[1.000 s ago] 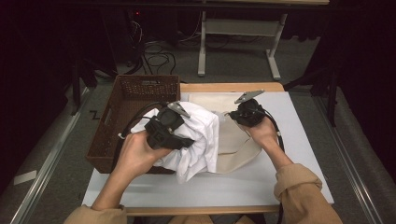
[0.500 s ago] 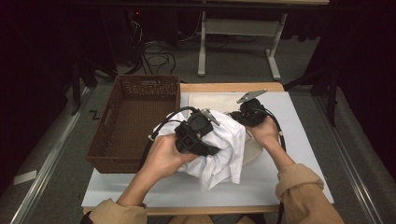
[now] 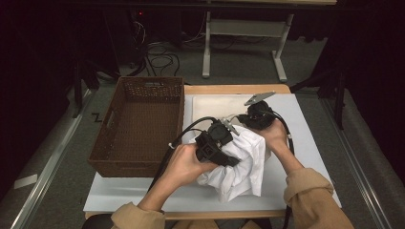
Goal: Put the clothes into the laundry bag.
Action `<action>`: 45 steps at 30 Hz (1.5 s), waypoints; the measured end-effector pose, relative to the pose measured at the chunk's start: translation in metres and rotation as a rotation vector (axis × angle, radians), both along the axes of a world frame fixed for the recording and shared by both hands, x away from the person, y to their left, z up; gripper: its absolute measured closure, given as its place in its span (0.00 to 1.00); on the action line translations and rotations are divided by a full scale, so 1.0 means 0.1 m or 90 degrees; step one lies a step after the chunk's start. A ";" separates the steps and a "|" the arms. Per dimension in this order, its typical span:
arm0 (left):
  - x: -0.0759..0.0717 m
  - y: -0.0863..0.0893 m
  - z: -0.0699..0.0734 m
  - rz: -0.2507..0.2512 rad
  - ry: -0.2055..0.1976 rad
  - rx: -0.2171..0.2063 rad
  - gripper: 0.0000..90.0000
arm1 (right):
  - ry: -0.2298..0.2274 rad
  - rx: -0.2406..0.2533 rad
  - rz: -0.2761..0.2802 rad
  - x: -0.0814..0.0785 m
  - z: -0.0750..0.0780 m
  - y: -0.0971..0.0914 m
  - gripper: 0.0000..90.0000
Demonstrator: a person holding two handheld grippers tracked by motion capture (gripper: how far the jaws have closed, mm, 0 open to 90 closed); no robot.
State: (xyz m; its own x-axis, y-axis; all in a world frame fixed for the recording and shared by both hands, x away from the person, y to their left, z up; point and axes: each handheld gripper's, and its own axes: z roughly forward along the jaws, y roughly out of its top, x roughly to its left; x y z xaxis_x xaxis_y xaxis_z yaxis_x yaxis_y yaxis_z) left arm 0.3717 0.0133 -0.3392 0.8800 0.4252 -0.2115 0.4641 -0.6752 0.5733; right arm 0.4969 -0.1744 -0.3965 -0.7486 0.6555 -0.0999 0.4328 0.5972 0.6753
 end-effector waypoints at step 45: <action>0.48 -0.19 -0.93 0.162 -0.012 0.081 0.73 | 0.001 -0.031 0.054 -0.06 -0.10 0.16 0.98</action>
State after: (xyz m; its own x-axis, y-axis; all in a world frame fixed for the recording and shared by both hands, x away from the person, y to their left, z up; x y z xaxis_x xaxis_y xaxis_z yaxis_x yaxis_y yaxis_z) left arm 0.4193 -0.0054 -0.4322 0.7448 0.6551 -0.1266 0.6177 -0.6052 0.5022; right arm 0.4911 -0.1586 -0.4068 -0.8009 0.5848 -0.1290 0.3805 0.6633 0.6444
